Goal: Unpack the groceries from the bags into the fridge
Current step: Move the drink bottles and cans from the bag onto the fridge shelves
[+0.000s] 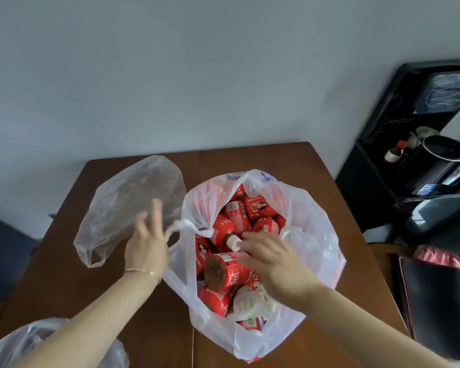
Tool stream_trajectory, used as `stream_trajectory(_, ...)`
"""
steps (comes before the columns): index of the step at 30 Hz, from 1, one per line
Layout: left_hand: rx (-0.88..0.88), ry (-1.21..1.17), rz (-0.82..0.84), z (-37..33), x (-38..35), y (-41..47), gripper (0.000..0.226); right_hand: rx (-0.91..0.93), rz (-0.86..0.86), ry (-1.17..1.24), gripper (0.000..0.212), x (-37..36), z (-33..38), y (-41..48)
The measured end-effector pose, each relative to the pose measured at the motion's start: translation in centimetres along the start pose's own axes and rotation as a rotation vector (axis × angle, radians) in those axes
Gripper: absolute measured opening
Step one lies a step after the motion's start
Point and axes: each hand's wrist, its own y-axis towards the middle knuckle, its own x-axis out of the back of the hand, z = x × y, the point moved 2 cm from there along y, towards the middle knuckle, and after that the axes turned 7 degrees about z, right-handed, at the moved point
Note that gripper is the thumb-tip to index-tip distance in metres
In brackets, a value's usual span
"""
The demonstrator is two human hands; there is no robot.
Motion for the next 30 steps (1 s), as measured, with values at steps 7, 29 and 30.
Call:
stream_trajectory(7,-1.363,0.563,0.05,-1.3,-2.2,-1.4,0.031,-0.263,0.912,-0.123,0.023,-0.8,-4.0,1.4)
stream_trajectory(29,-0.043,0.113,0.841,-9.5,-5.2,-3.9,0.072,-0.979,0.407,0.732,0.033,-7.3,-1.4,6.6)
stream_trajectory(30,-0.04,0.082,0.842,-9.6,-5.3,-3.8,0.066,-0.99,0.355,0.778,0.03,-6.8,-1.6,6.7)
